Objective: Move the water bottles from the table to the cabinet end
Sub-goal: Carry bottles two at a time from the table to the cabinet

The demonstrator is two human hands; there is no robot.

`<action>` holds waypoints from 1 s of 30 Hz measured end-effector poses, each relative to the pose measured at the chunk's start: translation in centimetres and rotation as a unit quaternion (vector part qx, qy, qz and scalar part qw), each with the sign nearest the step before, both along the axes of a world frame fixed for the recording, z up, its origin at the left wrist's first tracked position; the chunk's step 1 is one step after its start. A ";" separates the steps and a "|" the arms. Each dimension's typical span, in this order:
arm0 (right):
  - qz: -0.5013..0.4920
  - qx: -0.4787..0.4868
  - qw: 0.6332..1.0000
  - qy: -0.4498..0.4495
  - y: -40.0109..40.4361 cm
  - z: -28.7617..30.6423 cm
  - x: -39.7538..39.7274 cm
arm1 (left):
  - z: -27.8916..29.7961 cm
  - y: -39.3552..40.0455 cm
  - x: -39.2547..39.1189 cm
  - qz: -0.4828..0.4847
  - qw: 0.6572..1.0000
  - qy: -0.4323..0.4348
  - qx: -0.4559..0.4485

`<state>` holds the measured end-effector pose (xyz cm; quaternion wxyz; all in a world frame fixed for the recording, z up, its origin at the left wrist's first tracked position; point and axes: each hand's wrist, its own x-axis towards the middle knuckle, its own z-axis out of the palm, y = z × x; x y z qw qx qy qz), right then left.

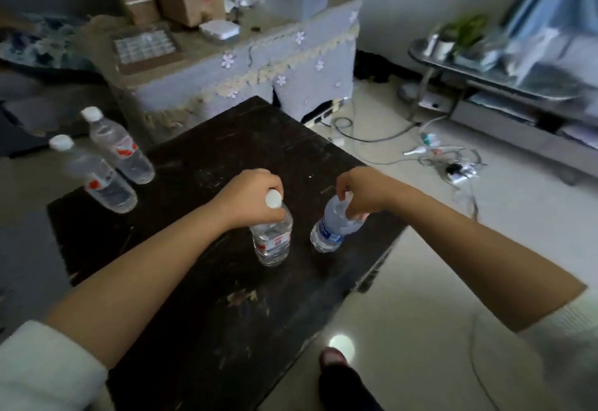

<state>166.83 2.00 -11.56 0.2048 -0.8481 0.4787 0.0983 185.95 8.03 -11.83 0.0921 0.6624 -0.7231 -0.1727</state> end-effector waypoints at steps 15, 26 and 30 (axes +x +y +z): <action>-0.286 0.023 0.956 0.055 1.1 -0.3 -29.3 | -1.3 -11.7 -30.7 -0.297 0.951 -0.079 0.029; -0.360 -0.003 0.932 0.033 -5.0 -2.4 -48.7 | -2.5 -20.1 -52.0 -0.382 0.914 -0.126 0.043; -0.373 0.011 0.927 0.050 -10.3 -3.1 -54.7 | -2.7 -25.9 -59.1 -0.411 0.899 -0.150 0.037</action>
